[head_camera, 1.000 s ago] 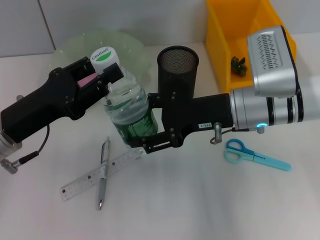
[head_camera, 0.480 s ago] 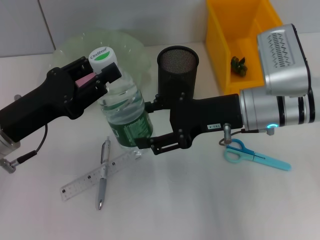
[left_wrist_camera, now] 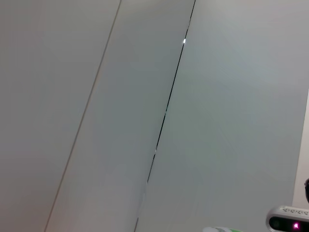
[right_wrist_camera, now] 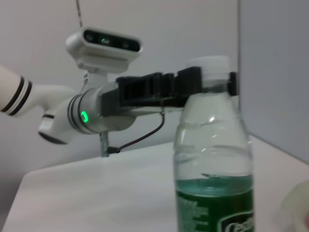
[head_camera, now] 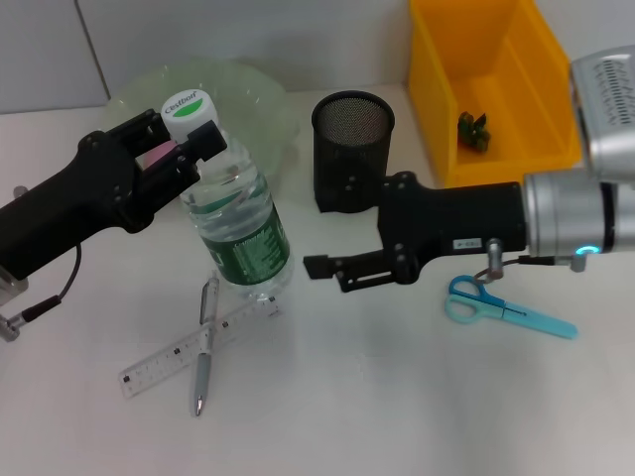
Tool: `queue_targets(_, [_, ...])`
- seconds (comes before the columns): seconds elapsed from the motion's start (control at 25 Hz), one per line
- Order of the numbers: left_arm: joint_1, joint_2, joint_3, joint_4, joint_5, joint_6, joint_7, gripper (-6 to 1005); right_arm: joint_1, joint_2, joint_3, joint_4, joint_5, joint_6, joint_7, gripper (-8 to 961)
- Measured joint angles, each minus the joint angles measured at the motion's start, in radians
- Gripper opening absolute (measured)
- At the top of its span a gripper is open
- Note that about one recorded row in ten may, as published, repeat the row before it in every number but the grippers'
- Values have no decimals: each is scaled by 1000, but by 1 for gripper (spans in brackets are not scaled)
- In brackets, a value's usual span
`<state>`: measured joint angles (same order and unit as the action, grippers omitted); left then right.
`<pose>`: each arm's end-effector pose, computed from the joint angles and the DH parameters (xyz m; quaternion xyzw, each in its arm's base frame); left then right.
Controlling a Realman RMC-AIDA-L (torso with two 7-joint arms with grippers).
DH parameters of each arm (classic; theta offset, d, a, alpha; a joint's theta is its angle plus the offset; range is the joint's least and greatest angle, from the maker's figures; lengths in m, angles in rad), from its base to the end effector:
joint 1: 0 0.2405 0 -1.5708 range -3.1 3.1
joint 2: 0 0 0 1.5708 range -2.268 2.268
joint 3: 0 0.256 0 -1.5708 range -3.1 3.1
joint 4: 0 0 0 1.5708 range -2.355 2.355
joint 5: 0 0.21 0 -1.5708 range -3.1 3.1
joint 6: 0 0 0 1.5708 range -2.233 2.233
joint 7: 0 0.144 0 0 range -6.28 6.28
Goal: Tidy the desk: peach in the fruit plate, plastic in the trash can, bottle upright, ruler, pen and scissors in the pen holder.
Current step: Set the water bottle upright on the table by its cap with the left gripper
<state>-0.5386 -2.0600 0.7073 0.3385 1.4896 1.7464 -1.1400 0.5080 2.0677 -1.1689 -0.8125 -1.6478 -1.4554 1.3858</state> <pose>-0.2291 0.3167 0.0075 -0.8373 -0.1719 -0.4985 0.1442 0.1959 0.3382 -0.0210 -0.9583 0.0950 0.2555 0.0855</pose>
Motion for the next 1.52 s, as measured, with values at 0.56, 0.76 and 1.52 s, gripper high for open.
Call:
queue_targets(0.56, [48,-7,-104,-4,-10,-84,116,448,-73,-1,258,-2,-50,-37,8,828])
queue_targets(0.76, [51,-8,-141,-41,-10,-135,190,449,-82,-1,284,3,-53,-10,8,828])
queue_targets(1.52, [14,-14,-144,-155,-77,-331,374,453,-73,6,269,9,-103,2,51,829])
